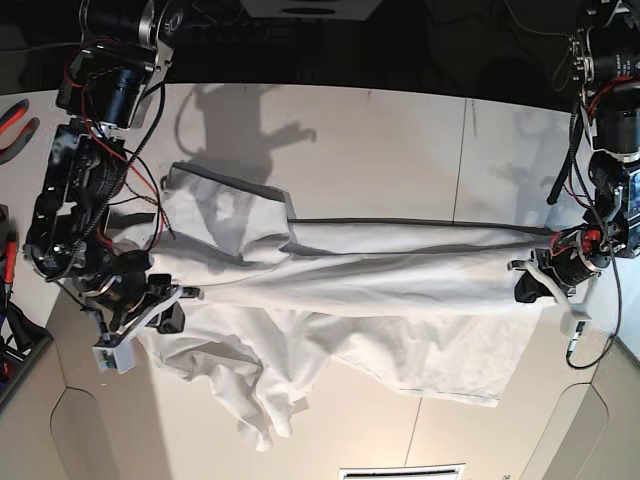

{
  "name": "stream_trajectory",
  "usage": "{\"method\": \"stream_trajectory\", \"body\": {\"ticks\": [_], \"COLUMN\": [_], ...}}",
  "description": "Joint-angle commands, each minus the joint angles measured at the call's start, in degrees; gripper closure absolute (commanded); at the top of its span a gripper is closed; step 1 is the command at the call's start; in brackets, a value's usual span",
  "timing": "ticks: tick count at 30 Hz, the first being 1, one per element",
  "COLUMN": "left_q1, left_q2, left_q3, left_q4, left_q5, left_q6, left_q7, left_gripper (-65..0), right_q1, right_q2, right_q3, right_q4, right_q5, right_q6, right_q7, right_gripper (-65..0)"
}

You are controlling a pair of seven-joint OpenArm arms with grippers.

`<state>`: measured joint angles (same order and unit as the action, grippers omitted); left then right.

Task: Layout the t-shirt on the table in an organized manner, then fold the t-shirt properly
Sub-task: 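Lift the held edge with both grippers and fold it over the shirt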

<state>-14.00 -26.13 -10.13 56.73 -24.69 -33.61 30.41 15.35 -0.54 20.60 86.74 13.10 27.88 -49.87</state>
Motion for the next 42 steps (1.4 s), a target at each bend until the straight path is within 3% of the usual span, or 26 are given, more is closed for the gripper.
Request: {"method": "stream_trajectory", "body": {"ticks": [1, 6, 10, 20, 27, 32, 42], "left_q1": [-1.4, -0.9, 0.9, 7.4, 10.7, 16.0, 28.8], "left_q2": [-1.0, -0.9, -0.9, -1.0, -4.0, -6.7, -6.2], "left_q3": [-0.4, -0.4, -0.4, -0.4, -0.4, -0.5, -0.5], "left_q4": [0.9, 0.8, 0.4, 0.3, 0.3, 0.3, 0.4], "left_q5": [1.0, 6.4, 6.4, 6.9, 7.0, 6.0, 2.2], "left_q6": [2.3, 10.7, 10.9, 10.9, 10.9, 10.9, 10.0], "left_q7": [-1.3, -4.3, -4.4, -4.5, -0.1, 4.9, 7.6], "left_gripper": [0.0, 0.0, 0.0, 0.0, 0.0, 0.0, 0.0], "right_q1": [0.7, 0.7, 0.7, -0.2, -1.4, -8.3, -25.0], "right_q2": [0.4, 3.1, 6.2, 7.5, 7.5, 7.5, 7.5], "right_q3": [-0.1, 0.0, 0.0, 0.0, 0.0, 0.0, 0.1], "right_q4": [-1.1, -15.6, -25.5, -25.5, -21.6, -13.3, 4.2], "right_q5": [-1.6, -9.8, -10.1, -7.6, -2.5, 1.5, 3.8], "right_q6": [-0.3, -1.1, -1.1, -1.0, 0.0, 0.3, 0.9], "right_q7": [2.6, 13.6, 17.9, 12.6, 3.1, 0.3, -3.1], "right_gripper": [0.0, 0.0, 0.0, 0.0, 0.0, 0.0, 0.0]}}
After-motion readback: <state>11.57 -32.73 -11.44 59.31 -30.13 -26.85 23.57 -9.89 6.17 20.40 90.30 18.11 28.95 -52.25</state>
